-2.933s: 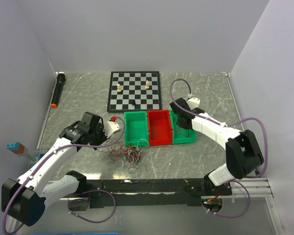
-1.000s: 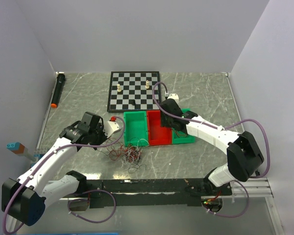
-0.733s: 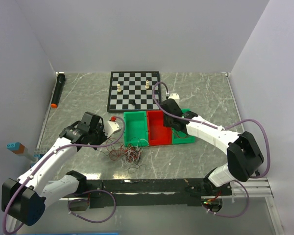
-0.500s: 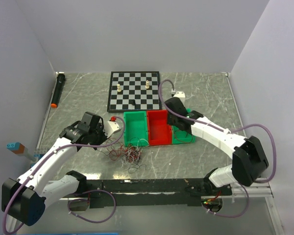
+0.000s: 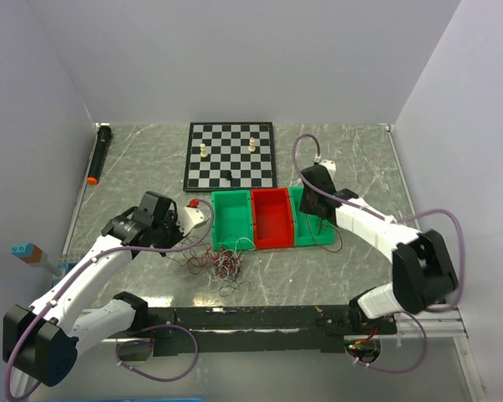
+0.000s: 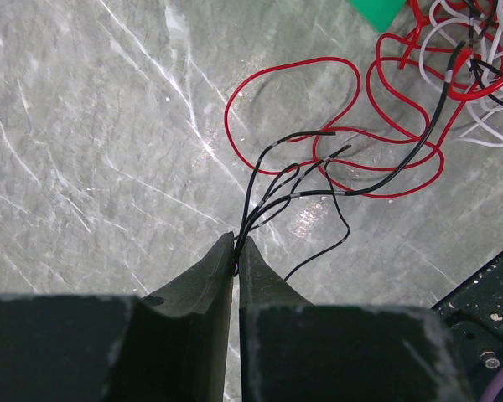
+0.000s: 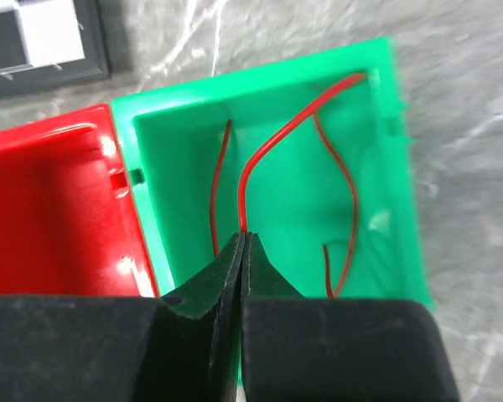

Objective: Untangle the cables

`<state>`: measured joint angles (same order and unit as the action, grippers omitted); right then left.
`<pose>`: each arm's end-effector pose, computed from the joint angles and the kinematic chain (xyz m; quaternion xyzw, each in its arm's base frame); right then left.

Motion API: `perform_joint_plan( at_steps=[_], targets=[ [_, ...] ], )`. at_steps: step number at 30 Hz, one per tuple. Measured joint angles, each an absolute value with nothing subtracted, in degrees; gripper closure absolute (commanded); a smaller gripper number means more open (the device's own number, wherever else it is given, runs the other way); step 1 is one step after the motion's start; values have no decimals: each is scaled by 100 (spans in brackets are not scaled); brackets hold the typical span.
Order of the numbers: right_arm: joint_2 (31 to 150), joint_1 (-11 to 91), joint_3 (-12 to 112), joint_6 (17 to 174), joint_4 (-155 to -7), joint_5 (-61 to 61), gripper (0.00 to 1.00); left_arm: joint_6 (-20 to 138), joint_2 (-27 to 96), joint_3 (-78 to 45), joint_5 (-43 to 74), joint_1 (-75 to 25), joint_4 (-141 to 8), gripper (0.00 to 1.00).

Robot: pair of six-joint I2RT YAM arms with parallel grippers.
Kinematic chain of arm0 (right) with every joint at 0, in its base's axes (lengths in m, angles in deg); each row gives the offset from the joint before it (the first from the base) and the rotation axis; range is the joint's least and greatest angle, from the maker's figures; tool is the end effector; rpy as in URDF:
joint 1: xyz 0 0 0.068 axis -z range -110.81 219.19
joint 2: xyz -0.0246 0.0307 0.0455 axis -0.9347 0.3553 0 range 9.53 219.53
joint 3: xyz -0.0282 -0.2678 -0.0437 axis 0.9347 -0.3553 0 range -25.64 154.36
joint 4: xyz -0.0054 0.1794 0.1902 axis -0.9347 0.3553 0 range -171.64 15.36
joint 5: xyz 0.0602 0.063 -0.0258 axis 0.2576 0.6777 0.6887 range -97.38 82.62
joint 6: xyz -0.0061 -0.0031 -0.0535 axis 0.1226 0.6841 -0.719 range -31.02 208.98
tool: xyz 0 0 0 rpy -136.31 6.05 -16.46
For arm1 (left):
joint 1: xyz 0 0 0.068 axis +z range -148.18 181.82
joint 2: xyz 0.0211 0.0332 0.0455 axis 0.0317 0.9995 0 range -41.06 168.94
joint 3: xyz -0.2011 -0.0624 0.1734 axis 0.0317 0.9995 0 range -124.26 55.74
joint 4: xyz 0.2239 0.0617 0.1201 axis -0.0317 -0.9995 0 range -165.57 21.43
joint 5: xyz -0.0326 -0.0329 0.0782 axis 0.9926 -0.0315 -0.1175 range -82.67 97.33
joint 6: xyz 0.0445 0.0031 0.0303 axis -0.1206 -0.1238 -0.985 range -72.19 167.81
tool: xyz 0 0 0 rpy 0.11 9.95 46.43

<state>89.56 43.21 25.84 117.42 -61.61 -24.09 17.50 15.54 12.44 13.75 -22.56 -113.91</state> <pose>0.2649 0.1177 0.2280 0.0713 0.9241 0.0392 0.3733 0.1658 -0.0796 0.2425 0.4549 0.8469 -0.0399 0.2723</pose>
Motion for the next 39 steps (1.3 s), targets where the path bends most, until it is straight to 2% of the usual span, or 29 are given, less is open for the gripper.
perform_joint_plan(
  at_steps=[7, 9, 12, 14, 16, 17, 20, 24, 31, 34, 39],
  targets=[
    [10175, 4432, 2998, 11806, -6241, -1884, 100, 1750, 1571, 1233, 1372, -2256, -11393, 87],
    [10341, 4441, 3063, 11819, -6244, -1817, 93, 1750, 1571, 1233, 1372, -2256, -11395, 87],
    [10339, 4448, 3063, 11856, -6239, -1762, 90, 1750, 1571, 1233, 1375, -2256, -11397, 87],
    [10293, 4448, 3063, 11858, -6241, -1734, 82, 1750, 1571, 1233, 1375, -2256, -11397, 87],
    [10256, 4448, 3070, 11856, -6231, -1736, 65, 1750, 1574, 1233, 1377, -2256, -11397, 87],
    [10252, 4448, 3083, 11852, -6213, -1738, 61, 1750, 1578, 1233, 1377, -2256, -11397, 87],
    [10252, 4461, 3210, 11832, -6121, -1692, 55, 1750, 1580, 1233, 1383, -2256, -11397, 87],
    [10221, 4461, 3500, 11803, -6032, -1613, 54, 1750, 1580, 1233, 1401, -2256, -11397, 87],
    [9660, 4463, 3645, 11832, -5826, -1447, 47, 1757, 1580, 1233, 1418, -2256, -11395, 88],
    [9063, 4459, 3428, 11876, -5811, -1353, 43, 1831, 1580, 1213, 1528, -2256, -11406, 88],
    [7598, 3995, 2764, 11867, -5973, -1246, 42, 1982, 1626, 813, 1834, -2256, -11491, 89]
  ],
)
